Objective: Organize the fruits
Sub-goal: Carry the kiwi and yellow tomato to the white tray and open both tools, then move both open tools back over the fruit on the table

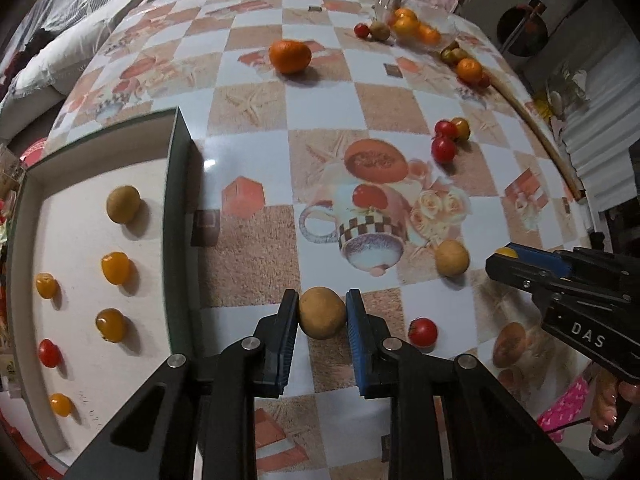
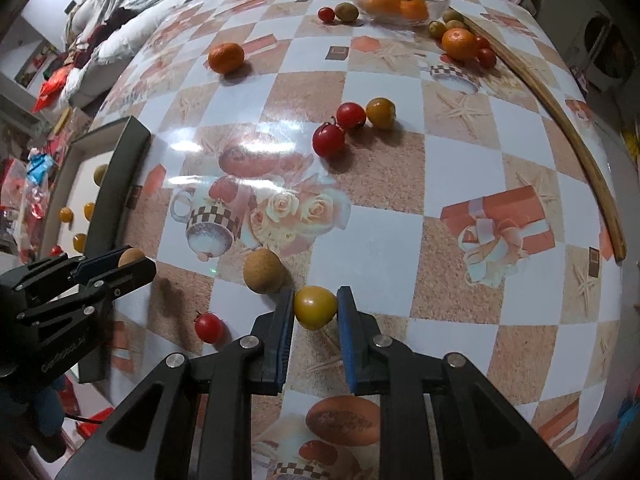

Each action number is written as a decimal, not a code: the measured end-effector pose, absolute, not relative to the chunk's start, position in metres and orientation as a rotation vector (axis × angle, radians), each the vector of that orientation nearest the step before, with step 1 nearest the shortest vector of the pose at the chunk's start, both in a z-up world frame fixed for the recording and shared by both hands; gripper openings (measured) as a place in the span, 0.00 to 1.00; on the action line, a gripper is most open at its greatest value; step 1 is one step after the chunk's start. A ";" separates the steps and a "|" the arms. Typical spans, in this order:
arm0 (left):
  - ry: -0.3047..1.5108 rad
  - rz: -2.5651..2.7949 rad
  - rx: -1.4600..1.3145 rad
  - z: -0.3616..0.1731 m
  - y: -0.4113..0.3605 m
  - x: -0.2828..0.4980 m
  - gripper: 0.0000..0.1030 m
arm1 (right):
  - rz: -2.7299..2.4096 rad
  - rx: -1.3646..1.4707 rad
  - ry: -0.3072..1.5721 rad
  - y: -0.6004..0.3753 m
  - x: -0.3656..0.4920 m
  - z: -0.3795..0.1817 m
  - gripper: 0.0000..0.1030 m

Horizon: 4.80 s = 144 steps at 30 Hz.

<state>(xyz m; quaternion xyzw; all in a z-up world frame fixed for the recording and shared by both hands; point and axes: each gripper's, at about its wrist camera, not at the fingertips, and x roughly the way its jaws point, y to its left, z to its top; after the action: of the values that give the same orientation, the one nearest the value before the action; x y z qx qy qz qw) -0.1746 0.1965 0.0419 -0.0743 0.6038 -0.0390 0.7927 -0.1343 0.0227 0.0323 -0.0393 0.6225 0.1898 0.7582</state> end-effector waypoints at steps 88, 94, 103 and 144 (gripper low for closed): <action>1.250 0.324 -0.248 0.032 0.348 -0.284 0.74 | 0.950 -0.469 1.248 0.339 -0.163 0.032 0.53; 1.284 0.317 -0.221 0.032 0.349 -0.279 0.74 | 0.932 -0.333 1.242 0.320 -0.152 0.056 0.77; 1.261 0.240 -0.126 0.052 0.321 -0.254 0.74 | 0.760 -0.187 1.247 0.246 -0.126 0.074 0.77; 1.307 -0.112 -0.011 0.032 0.136 -0.187 0.74 | 0.295 -0.052 1.330 0.003 -0.078 0.024 0.58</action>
<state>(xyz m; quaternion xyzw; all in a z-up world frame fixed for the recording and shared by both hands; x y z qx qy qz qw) -0.1865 0.1356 0.0324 -0.0053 0.6075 -0.0522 0.7926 -0.0785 0.0027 0.0237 -0.0240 0.6149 0.1364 0.7764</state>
